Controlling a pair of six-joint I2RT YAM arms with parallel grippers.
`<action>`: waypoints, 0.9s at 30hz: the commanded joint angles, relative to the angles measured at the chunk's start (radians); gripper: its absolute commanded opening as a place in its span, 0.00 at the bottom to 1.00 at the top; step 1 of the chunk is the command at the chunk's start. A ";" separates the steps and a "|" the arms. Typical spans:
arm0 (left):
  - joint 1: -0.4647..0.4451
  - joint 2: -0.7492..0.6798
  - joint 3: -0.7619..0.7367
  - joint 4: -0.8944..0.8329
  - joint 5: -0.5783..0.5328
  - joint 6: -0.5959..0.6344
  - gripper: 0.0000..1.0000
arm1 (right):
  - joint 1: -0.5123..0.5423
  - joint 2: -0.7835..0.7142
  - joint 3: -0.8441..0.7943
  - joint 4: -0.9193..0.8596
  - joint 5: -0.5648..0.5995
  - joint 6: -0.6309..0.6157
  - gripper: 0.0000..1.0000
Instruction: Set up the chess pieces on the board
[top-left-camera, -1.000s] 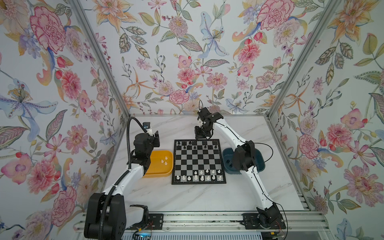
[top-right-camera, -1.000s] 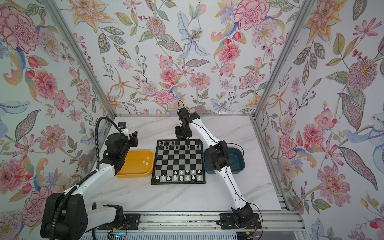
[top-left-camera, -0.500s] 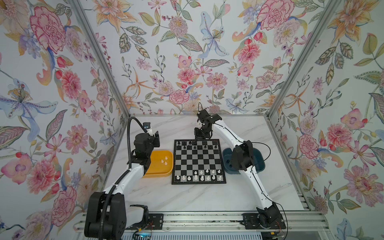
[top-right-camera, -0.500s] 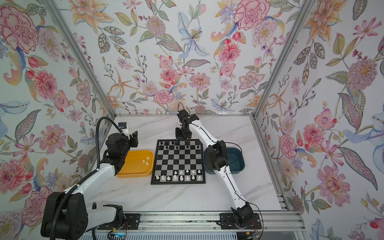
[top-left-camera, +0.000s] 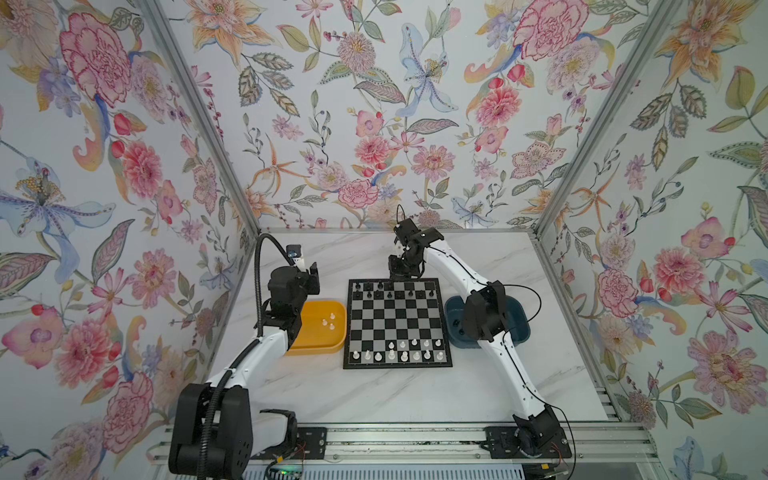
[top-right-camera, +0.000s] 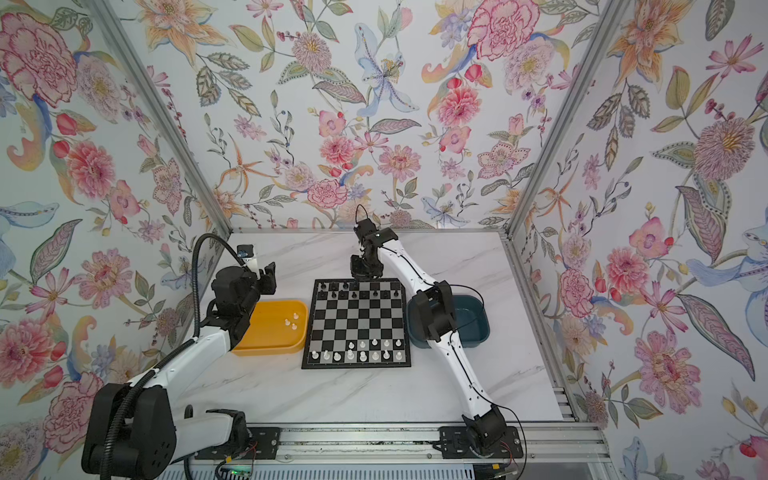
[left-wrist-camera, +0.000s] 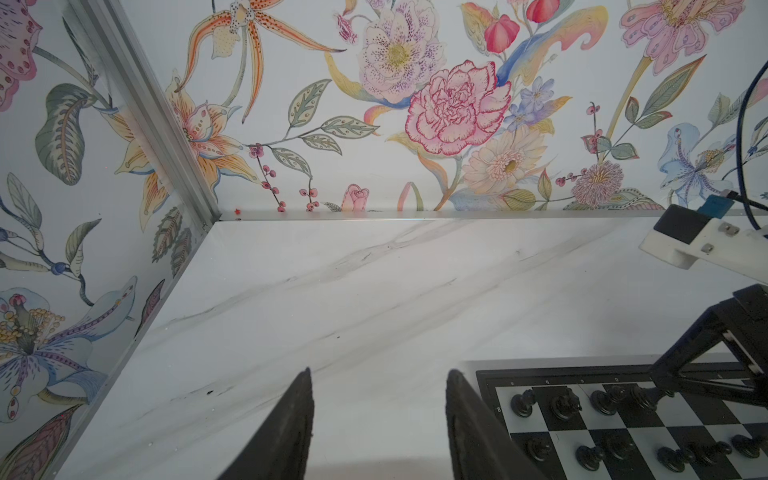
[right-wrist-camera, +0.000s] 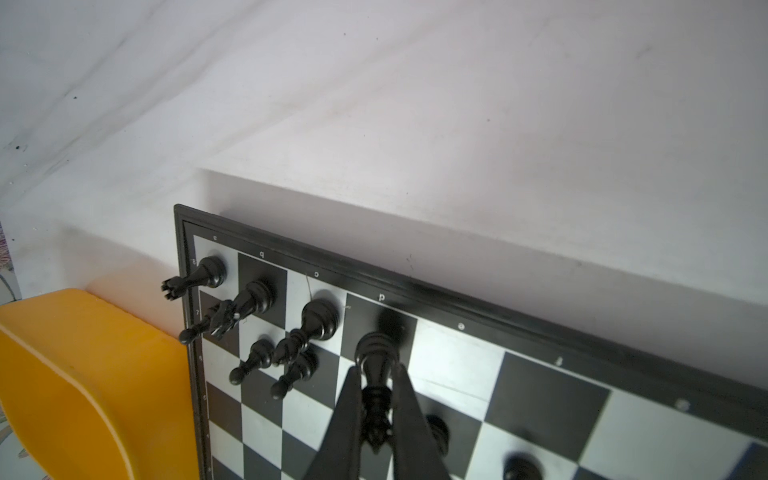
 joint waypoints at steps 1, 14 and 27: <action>0.014 0.012 -0.011 -0.006 -0.019 0.017 0.53 | -0.002 0.024 0.007 -0.002 -0.002 0.015 0.05; 0.016 0.018 -0.010 -0.006 -0.013 0.016 0.53 | -0.001 0.024 -0.006 -0.001 0.001 0.016 0.09; 0.018 0.021 -0.010 -0.007 -0.013 0.016 0.52 | 0.001 0.032 -0.008 -0.002 -0.002 0.018 0.10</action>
